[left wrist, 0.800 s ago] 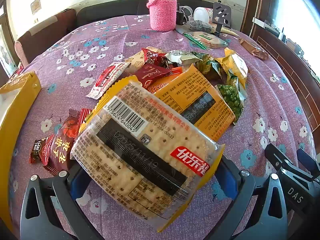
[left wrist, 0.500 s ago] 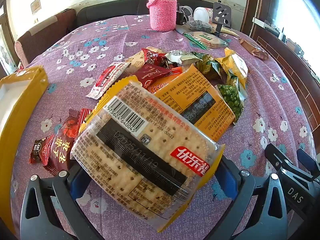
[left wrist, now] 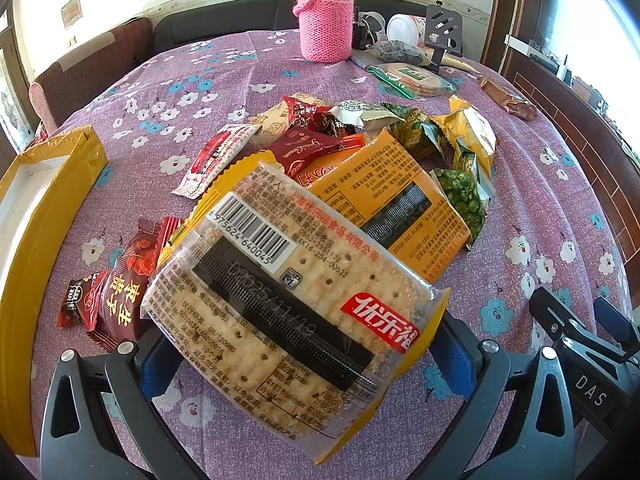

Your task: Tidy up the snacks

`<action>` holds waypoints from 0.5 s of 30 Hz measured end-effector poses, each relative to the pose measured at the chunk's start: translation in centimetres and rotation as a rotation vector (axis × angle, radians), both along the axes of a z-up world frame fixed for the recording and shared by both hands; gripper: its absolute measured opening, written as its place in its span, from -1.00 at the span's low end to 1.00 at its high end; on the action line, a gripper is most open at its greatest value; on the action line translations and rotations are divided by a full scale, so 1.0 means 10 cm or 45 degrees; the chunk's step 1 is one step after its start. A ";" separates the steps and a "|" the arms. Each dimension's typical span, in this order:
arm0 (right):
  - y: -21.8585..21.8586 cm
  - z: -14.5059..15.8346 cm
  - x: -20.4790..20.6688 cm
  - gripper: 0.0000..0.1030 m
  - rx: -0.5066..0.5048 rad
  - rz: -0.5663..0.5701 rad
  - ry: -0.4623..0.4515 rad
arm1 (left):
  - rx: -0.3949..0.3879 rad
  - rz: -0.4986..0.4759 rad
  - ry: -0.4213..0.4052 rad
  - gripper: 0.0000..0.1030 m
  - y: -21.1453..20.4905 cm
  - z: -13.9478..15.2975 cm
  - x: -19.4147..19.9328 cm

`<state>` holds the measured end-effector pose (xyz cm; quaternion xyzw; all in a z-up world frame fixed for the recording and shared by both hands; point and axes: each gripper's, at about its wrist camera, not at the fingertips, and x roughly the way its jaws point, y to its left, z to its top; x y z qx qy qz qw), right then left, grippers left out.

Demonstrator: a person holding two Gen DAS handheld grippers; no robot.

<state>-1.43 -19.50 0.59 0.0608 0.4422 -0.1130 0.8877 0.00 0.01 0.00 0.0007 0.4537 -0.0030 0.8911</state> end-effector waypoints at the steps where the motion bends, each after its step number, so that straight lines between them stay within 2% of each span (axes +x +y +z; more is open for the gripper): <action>1: 0.00 0.00 0.00 1.00 0.000 0.000 0.000 | 0.000 0.000 0.000 1.00 0.00 0.00 0.00; 15: -0.01 -0.01 0.02 1.00 0.017 -0.004 0.015 | -0.005 -0.017 0.006 1.00 0.00 -0.01 -0.02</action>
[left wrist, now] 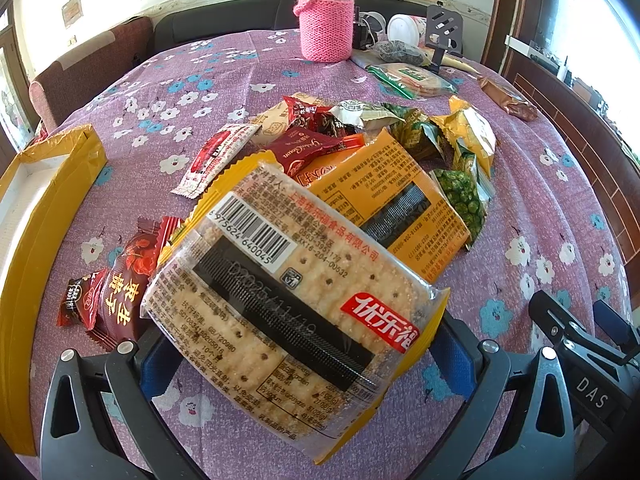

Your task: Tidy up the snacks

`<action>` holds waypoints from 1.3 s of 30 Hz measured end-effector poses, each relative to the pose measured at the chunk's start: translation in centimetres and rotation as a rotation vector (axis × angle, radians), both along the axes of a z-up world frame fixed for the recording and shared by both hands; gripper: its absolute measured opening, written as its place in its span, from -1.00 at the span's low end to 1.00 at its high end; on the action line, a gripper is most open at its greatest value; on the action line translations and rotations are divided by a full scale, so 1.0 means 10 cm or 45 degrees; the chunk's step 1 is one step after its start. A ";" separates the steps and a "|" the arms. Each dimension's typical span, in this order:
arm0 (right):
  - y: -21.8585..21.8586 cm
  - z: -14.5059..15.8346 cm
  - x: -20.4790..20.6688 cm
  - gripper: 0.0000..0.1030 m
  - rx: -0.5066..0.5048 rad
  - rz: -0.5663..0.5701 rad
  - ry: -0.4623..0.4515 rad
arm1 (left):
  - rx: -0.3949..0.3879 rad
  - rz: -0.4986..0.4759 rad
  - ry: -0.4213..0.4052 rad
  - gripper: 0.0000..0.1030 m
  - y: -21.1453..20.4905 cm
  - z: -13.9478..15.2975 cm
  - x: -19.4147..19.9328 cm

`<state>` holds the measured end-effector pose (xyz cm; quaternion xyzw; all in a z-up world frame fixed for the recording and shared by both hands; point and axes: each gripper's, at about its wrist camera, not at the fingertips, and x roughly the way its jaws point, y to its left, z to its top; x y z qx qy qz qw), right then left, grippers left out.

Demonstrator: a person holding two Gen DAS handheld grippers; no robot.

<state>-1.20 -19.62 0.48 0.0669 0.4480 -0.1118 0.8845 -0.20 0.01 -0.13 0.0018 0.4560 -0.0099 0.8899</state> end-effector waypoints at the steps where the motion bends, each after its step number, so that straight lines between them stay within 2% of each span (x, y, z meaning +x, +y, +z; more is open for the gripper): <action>1: -0.01 0.00 0.01 1.00 0.005 0.011 0.011 | 0.003 -0.021 0.008 1.00 0.00 0.02 -0.01; 6: -0.01 0.01 -0.05 1.00 0.014 0.055 0.065 | 0.012 -0.104 0.051 1.00 -0.01 0.02 -0.14; 14: 0.07 0.01 -0.25 1.00 0.012 0.076 0.097 | 0.011 -0.210 0.038 1.00 0.01 0.04 -0.54; 18: 0.09 0.00 -0.35 1.00 0.013 0.091 0.103 | 0.022 -0.314 0.110 1.00 0.00 0.06 -0.64; 20: 0.11 0.00 -0.38 1.00 0.008 0.095 0.103 | -0.059 -0.377 0.137 0.93 0.05 0.11 -0.70; 22: 0.12 0.00 -0.40 1.00 0.005 0.097 0.097 | -0.235 -0.402 0.123 0.83 0.24 0.23 -0.81; 23: 0.12 0.00 -0.41 1.00 0.003 0.099 0.089 | -0.280 -0.394 0.092 0.83 0.33 0.30 -0.86; 26: 0.12 0.02 -0.42 0.93 0.014 0.098 0.093 | -0.294 -0.356 -0.050 0.83 0.66 0.57 -1.01; 28: 0.13 0.10 -0.50 0.60 0.053 0.108 0.051 | -0.271 -0.296 -0.151 0.83 0.94 0.73 -1.11; 29: 0.15 0.16 -0.55 0.60 0.100 0.131 0.013 | -0.265 -0.262 -0.173 0.83 1.07 0.77 -1.10; 33: 0.45 0.39 -0.59 0.60 0.146 0.281 -0.101 | -0.308 -0.137 -0.185 0.83 1.50 0.80 -1.10; 36: 0.78 0.44 -0.48 0.59 0.151 0.419 -0.114 | -0.370 -0.083 -0.170 0.83 1.69 0.76 -1.10; 39: 0.99 0.43 -0.25 0.59 0.215 0.486 -0.113 | -0.394 -0.063 -0.154 0.83 1.72 0.71 -1.12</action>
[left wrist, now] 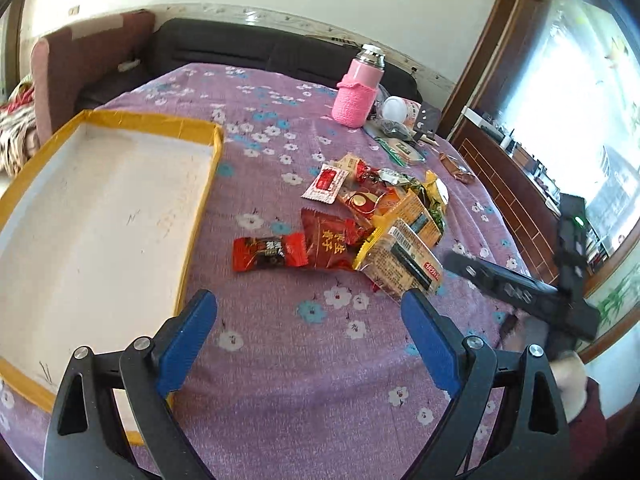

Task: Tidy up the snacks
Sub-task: 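Grasp the clear cracker pack with the left gripper while the right grasps the orange biscuit pack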

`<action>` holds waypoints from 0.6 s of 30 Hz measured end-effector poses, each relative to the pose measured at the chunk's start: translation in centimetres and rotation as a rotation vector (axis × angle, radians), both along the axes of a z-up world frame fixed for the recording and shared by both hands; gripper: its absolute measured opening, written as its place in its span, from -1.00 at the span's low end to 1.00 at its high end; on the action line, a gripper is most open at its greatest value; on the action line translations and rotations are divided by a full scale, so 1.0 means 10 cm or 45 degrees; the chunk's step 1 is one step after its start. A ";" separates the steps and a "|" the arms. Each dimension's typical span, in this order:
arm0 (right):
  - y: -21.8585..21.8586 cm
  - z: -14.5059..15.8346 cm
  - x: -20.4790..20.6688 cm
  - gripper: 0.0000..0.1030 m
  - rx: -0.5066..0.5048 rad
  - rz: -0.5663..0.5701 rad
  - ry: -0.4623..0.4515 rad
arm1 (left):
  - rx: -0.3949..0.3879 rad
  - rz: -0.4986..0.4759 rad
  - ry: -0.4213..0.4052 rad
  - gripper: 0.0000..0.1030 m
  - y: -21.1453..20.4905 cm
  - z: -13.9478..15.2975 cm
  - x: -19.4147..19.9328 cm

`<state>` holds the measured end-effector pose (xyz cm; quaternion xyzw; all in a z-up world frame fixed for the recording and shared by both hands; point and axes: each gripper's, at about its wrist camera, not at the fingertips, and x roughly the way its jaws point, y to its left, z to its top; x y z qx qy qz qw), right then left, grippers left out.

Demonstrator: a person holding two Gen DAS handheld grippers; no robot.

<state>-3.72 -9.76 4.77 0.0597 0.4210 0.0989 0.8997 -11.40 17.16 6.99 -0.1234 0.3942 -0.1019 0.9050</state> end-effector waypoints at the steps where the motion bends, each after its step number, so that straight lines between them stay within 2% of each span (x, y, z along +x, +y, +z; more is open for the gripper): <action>1: 0.05 -0.03 0.11 0.59 0.035 0.009 0.017 | -0.013 0.007 0.002 0.83 0.02 0.00 0.00; 3: 0.16 -0.12 0.25 0.55 0.102 0.023 0.062 | -0.024 0.013 0.005 0.83 0.06 0.02 -0.01; 4: 0.19 -0.16 0.28 0.43 0.144 0.039 0.093 | -0.028 0.017 0.006 0.83 0.09 0.03 0.00; 5: 0.23 -0.18 0.29 0.40 0.192 0.073 0.125 | -0.033 0.017 0.007 0.83 0.12 0.03 -0.01; 9: 0.51 -0.16 0.06 0.34 0.380 0.393 0.227 | -0.056 -0.010 0.055 0.83 0.10 -0.05 0.05; 11: 0.49 -0.10 -0.03 0.30 0.449 0.463 0.220 | -0.082 -0.046 0.091 0.83 0.04 -0.13 0.09; 15: 0.14 -0.07 0.04 0.37 0.359 0.235 0.176 | -0.068 -0.121 0.172 0.83 -0.23 -0.29 0.18; 18: -0.05 -0.13 0.15 0.38 0.402 0.112 0.227 | -0.046 -0.159 0.225 0.83 -0.45 -0.36 0.25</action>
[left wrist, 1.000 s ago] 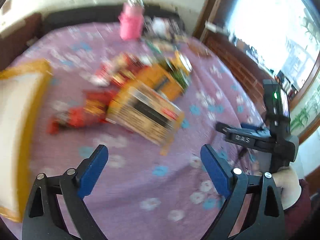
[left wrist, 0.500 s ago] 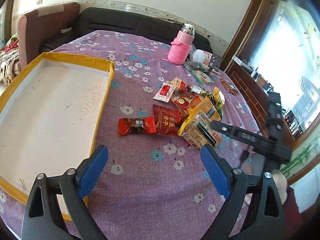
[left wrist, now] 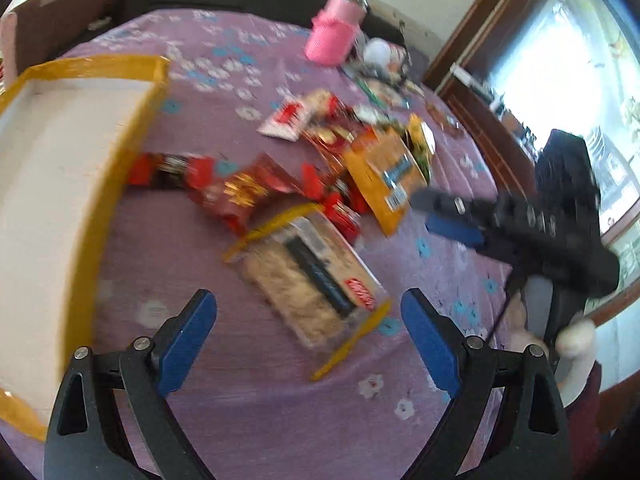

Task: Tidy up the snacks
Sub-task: 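Grasp the clear cracker pack with the left gripper while the right grasps the orange biscuit pack, then carry both packs into the yellow-rimmed tray and open both grippers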

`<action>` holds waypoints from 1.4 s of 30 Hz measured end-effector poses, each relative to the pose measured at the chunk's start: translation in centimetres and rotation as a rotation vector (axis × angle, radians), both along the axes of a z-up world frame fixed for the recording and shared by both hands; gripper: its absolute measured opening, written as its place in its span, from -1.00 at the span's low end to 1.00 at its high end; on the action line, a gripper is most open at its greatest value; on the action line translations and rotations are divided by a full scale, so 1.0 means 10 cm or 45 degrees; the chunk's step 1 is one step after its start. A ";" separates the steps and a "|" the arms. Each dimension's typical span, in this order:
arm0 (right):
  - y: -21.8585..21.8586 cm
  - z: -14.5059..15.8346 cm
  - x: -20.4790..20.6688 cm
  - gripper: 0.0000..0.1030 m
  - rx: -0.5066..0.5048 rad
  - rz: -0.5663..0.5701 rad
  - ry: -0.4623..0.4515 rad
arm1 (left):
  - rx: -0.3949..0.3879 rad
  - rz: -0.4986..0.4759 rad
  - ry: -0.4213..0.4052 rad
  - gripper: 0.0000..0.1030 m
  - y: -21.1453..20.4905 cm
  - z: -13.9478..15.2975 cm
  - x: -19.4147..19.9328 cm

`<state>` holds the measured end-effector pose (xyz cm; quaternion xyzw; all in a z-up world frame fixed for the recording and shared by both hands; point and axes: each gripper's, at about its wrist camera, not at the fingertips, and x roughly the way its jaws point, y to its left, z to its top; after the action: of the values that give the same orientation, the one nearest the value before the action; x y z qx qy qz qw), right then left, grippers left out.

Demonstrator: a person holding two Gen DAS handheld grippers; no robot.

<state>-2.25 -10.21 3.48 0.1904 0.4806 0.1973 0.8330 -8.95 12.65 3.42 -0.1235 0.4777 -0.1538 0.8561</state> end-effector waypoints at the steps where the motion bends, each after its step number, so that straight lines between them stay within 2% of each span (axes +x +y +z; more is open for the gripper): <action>1: -0.02 -0.01 0.07 0.38 -0.001 -0.031 0.020 | 0.013 -0.006 0.010 0.83 -0.08 -0.02 0.03; 5: -0.02 -0.03 0.36 0.39 -0.058 -0.164 0.056 | 0.119 0.024 0.064 0.83 -0.27 -0.14 0.19; 6: 0.00 -0.03 0.42 0.39 -0.079 -0.183 0.062 | 0.138 0.029 0.054 0.84 -0.30 -0.15 0.19; 8: 0.06 -0.09 0.53 0.44 -0.119 -0.207 0.077 | 0.239 0.028 0.033 0.84 -0.42 -0.17 0.22; 10: 0.12 -0.12 0.63 0.46 -0.145 -0.220 0.112 | 0.282 0.025 0.021 0.84 -0.47 -0.18 0.23; 12: 0.19 -0.12 0.75 0.56 -0.166 -0.207 0.166 | 0.282 0.028 0.008 0.84 -0.47 -0.19 0.23; 14: 0.26 -0.16 0.87 0.61 -0.186 -0.180 0.215 | 0.279 0.017 -0.021 0.69 -0.42 -0.18 0.20; 17: 0.40 -0.16 1.02 0.63 -0.286 -0.143 0.257 | 0.235 0.003 -0.032 0.53 -0.31 -0.16 0.17; 22: 0.46 -0.17 0.95 0.53 -0.356 -0.103 0.224 | 0.222 -0.012 -0.009 0.44 -0.21 -0.15 0.15; 25: 0.40 -0.16 0.83 0.52 -0.390 -0.109 0.183 | 0.241 -0.011 -0.009 0.44 -0.25 -0.16 0.16; 27: 0.35 -0.16 0.74 0.52 -0.391 -0.109 0.167 | 0.284 -0.010 -0.015 0.54 -0.32 -0.18 0.18; 29: 0.29 -0.14 0.66 0.52 -0.367 -0.116 0.168 | 0.356 -0.035 -0.034 0.75 -0.45 -0.22 0.21; 31: 0.22 -0.11 0.58 0.52 -0.322 -0.117 0.160 | 0.449 -0.049 -0.071 0.76 -0.53 -0.27 0.23; 32: 0.21 -0.10 0.55 0.52 -0.310 -0.117 0.151 | 0.442 -0.051 -0.075 0.69 -0.53 -0.27 0.23; 34: 0.16 -0.03 0.42 0.52 -0.299 -0.121 0.114 | 0.371 -0.043 -0.083 0.39 -0.42 -0.22 0.21; 38: 0.09 0.13 0.23 0.52 -0.251 -0.125 0.049 | 0.291 -0.004 -0.081 0.37 -0.17 -0.15 0.10; 42: 0.15 0.29 0.03 0.52 -0.233 -0.107 -0.022 | 0.155 0.045 -0.099 0.37 0.08 0.02 -0.02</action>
<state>-1.95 -8.69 6.33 0.1317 0.4811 0.1191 0.8585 -9.17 13.48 3.64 -0.0737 0.4503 -0.1140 0.8825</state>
